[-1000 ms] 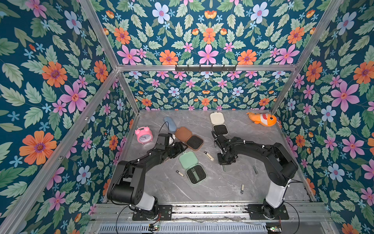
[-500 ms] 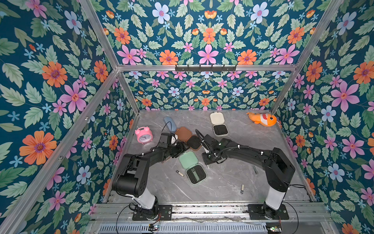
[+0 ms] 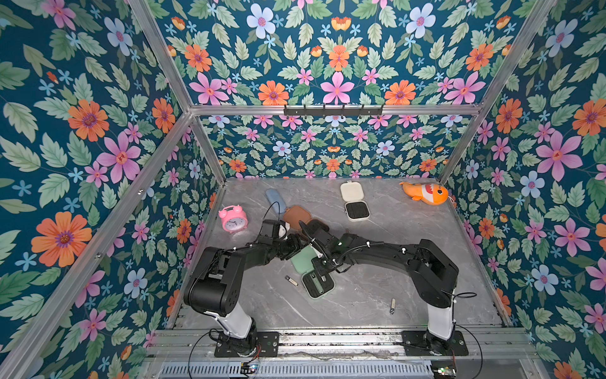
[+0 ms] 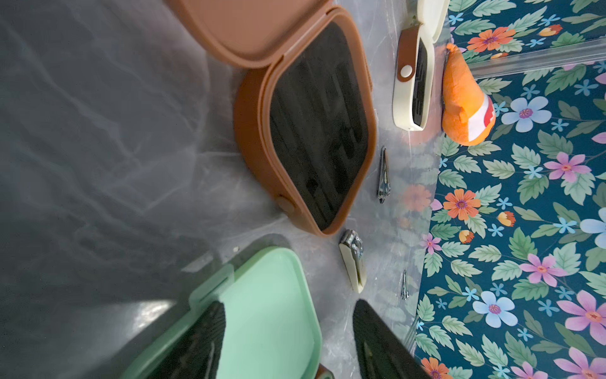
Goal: Organize nail clipper sets
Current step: Place the nail clipper in the storage box.
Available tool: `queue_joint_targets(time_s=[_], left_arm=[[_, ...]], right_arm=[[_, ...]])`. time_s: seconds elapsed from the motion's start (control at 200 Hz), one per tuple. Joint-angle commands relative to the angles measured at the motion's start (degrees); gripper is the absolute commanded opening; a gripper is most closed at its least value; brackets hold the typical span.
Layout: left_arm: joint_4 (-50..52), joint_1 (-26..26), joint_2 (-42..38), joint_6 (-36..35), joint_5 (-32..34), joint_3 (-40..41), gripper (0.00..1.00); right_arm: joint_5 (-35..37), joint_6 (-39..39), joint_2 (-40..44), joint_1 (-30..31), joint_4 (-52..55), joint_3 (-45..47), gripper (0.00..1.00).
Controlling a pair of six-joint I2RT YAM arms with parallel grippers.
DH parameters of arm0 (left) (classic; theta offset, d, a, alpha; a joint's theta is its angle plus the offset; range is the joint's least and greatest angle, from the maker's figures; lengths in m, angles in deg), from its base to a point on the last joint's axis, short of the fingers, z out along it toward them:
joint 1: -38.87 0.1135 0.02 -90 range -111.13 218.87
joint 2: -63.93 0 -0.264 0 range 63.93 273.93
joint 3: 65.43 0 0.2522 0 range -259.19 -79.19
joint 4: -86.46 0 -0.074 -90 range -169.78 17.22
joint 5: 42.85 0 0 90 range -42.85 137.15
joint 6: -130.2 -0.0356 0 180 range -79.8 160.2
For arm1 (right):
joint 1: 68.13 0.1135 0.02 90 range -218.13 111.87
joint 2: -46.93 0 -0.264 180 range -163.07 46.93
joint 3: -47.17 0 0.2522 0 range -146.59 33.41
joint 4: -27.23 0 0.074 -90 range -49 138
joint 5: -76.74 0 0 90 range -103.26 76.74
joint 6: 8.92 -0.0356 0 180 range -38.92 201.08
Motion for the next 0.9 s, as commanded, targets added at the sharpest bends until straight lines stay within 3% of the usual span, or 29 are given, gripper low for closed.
queue_joint_targets(time_s=[0.0,0.895], left_arm=[[0.43,0.07,0.07,-0.24,1.35,0.44,0.65],[0.06,0.04,-0.3,-0.27,1.75,1.3,0.65]], right_arm=[[-0.12,-0.17,-0.25,0.53,-0.85,0.15,0.13],[5.23,-1.87,-1.69,2.04,-0.53,1.68,0.13]])
